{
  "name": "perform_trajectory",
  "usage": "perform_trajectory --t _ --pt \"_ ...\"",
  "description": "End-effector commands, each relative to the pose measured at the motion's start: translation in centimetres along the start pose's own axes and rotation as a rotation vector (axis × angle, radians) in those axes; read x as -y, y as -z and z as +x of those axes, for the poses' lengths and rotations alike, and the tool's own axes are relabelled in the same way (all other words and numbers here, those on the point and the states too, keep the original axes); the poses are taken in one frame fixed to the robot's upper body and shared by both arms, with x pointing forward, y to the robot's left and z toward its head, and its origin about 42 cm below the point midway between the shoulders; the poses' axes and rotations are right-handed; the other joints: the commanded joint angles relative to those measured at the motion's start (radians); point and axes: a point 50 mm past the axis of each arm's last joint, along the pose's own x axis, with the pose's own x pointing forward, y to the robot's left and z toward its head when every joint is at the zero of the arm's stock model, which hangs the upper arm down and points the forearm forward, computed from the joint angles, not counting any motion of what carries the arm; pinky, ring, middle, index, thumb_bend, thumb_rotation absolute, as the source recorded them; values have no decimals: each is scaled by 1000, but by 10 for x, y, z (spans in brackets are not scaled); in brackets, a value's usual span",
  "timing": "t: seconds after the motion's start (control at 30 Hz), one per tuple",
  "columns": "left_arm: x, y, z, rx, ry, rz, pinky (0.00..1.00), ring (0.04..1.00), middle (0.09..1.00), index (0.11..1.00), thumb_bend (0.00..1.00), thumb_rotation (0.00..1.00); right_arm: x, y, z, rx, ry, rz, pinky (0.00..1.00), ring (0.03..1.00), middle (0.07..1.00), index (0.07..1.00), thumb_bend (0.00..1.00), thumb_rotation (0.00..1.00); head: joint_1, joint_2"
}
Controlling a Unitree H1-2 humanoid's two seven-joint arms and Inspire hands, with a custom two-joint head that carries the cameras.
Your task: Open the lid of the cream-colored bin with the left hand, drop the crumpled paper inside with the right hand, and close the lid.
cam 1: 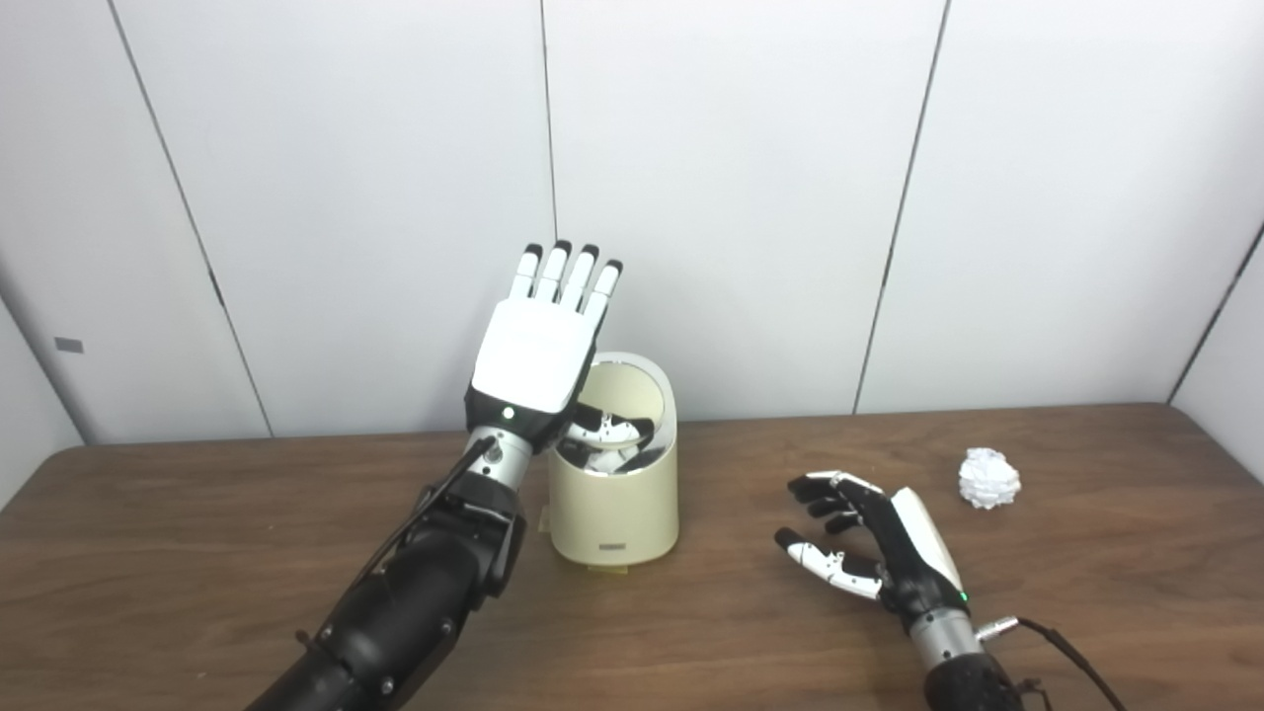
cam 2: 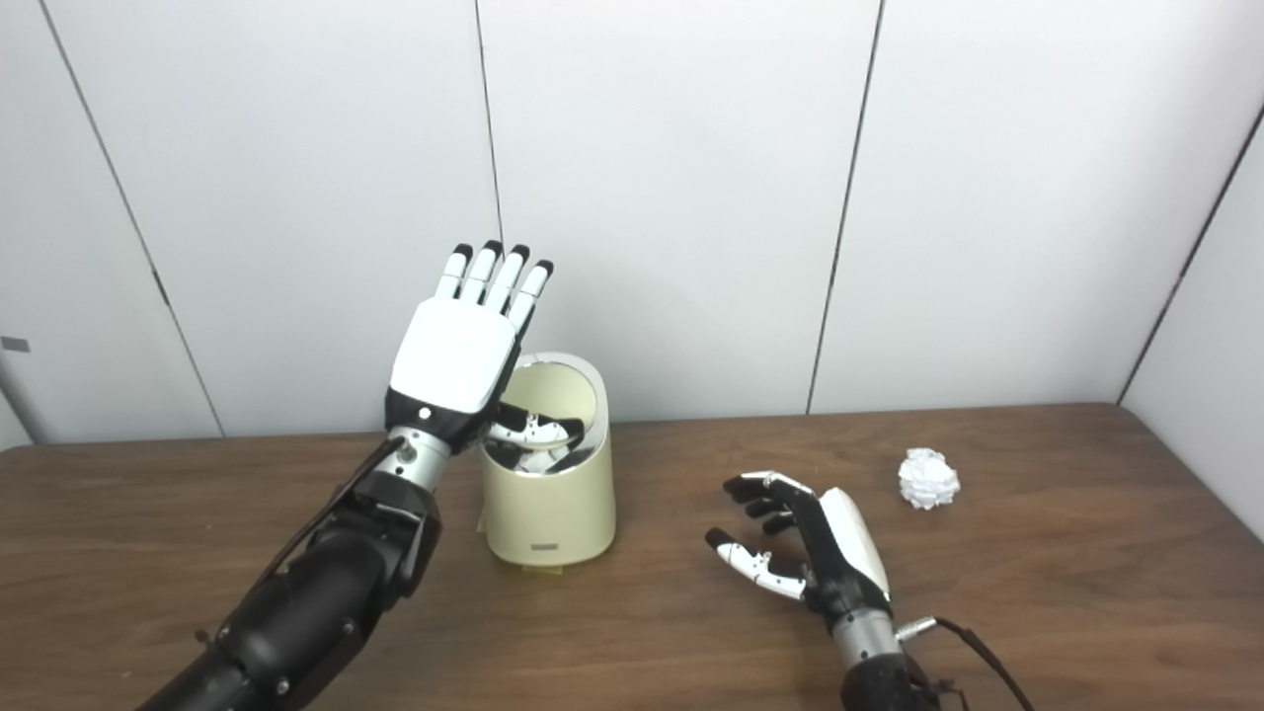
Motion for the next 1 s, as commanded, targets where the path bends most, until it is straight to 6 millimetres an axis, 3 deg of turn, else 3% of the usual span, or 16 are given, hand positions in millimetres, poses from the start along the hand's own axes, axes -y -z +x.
perform_trajectory --t 0.0,0.07,0.17,0.67,0.97 --pt "8 19 -2 -47 7 15 1000 1000 1000 1000 1000 442 11 -11 11 59 31 -4 591 678 698 671 308 353 -1 0" --pt "6 17 -2 -67 -6 -5 1000 1000 1000 996 845 823 11 -11 11 60 31 -5 594 676 695 668 307 355 -1 -2" --pt "-1 16 3 -97 -3 -28 1000 1000 994 987 794 976 10 -10 11 53 32 -2 593 682 701 670 312 357 0 -3" --pt "-36 18 19 -239 -23 -125 1000 1000 1000 1000 766 1000 9 -10 13 50 28 0 589 680 699 668 312 326 3 -12" --pt "-51 24 23 -268 -64 -188 1000 1000 1000 993 814 1000 7 -9 14 50 28 -9 587 676 694 664 307 319 3 -19"
